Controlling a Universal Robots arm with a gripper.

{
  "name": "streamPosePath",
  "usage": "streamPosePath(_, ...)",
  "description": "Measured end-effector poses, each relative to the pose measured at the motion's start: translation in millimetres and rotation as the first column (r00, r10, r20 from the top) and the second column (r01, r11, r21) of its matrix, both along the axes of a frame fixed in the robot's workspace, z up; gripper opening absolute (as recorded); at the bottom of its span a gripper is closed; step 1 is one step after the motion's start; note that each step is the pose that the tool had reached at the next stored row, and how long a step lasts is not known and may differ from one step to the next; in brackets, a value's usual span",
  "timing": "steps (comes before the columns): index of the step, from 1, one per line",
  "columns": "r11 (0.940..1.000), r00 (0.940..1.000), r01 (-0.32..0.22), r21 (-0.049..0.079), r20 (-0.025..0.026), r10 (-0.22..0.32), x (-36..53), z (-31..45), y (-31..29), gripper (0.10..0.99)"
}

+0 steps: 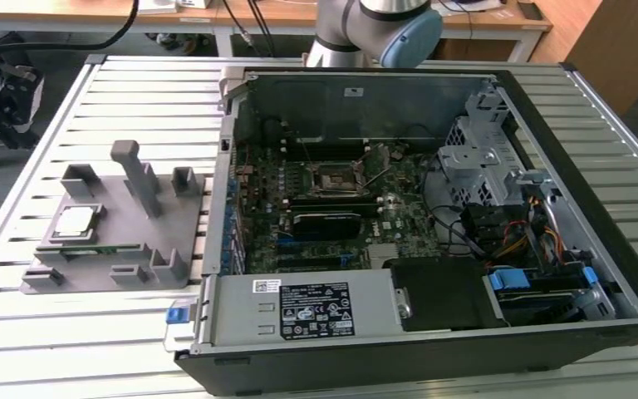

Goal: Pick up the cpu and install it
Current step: 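Pick up the cpu and move it towards the insertion slot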

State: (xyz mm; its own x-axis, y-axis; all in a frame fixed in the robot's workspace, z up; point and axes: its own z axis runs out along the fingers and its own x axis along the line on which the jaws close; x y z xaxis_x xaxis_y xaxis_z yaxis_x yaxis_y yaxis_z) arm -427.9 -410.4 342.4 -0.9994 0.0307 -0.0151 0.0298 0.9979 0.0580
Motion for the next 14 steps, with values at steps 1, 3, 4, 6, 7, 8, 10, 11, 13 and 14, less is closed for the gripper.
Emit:
streamPosePath(1,1.0,1.0,0.0,0.0,-0.0001,0.0,0.0,-1.8,-0.3,0.231)
streamPosePath(3,1.0,1.0,0.0,0.0,-0.0007,0.0,0.0,-5.5,-1.2,0.353)
streamPosePath(4,1.0,1.0,0.0,0.0,-0.0011,0.0,0.0,-7.3,-1.9,0.353)
streamPosePath(6,1.0,1.0,-0.001,0.0,-0.0023,0.001,-0.1,-10.9,-4.3,0.412)
streamPosePath(7,1.0,1.0,-0.004,0.0,-0.004,0.004,0.0,-12.7,-5.7,0.467)
streamPosePath(8,1.0,0.9999,-0.009,0.0,-0.0067,0.009,0.0,-14.6,-6.4,0.467)
streamPosePath(10,0.9998,0.9997,-0.021,0.0,-0.0125,0.021,0.0,-18.1,-7.6,0.529)
streamPosePath(11,0.9997,0.9995,-0.026,0.0,-0.0154,0.026,0.0,-20.1,-8.4,0.529)
streamPosePath(13,0.9995,0.9994,-0.032,0.0,-0.0161,0.032,0.0,-23.6,-9.8,0.529)
streamPosePath(14,0.9994,0.9993,-0.034,0.0,-0.016,0.034,0.0,-25.4,-10.4,0.529)
